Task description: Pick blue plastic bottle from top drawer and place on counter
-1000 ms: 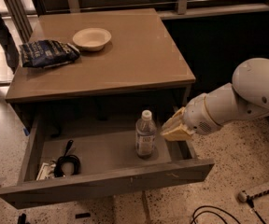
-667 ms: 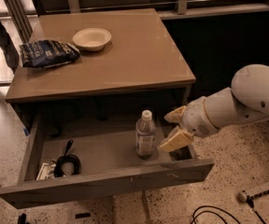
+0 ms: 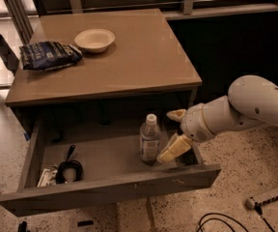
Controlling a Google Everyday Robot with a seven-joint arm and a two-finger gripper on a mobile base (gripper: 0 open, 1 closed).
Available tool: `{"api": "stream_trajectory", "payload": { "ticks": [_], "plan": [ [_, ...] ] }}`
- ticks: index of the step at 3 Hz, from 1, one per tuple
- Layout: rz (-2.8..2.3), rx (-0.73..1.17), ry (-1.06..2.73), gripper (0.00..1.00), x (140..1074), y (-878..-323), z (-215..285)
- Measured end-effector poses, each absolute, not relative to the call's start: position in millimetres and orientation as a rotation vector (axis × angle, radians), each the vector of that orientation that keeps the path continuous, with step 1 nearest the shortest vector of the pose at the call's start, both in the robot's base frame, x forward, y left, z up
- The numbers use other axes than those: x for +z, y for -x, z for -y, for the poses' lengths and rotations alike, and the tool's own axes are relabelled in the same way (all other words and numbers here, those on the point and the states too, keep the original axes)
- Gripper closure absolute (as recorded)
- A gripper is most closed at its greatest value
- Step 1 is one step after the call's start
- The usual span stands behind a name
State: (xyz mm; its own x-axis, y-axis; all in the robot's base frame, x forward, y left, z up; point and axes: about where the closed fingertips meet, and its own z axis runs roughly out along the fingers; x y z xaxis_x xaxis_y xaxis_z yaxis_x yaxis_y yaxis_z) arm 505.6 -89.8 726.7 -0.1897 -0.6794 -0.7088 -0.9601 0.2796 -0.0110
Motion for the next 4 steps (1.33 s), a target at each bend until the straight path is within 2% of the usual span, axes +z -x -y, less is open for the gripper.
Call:
{"api": "stream_trajectory", "payload": {
  "ticks": [3, 4],
  "plan": [
    [-1.806, 0.684, 1.521, 0.15, 709.6, -540.9, 41.4],
    [-1.806, 0.684, 1.521, 0.34, 709.5, -540.9, 41.4]
  ]
}}
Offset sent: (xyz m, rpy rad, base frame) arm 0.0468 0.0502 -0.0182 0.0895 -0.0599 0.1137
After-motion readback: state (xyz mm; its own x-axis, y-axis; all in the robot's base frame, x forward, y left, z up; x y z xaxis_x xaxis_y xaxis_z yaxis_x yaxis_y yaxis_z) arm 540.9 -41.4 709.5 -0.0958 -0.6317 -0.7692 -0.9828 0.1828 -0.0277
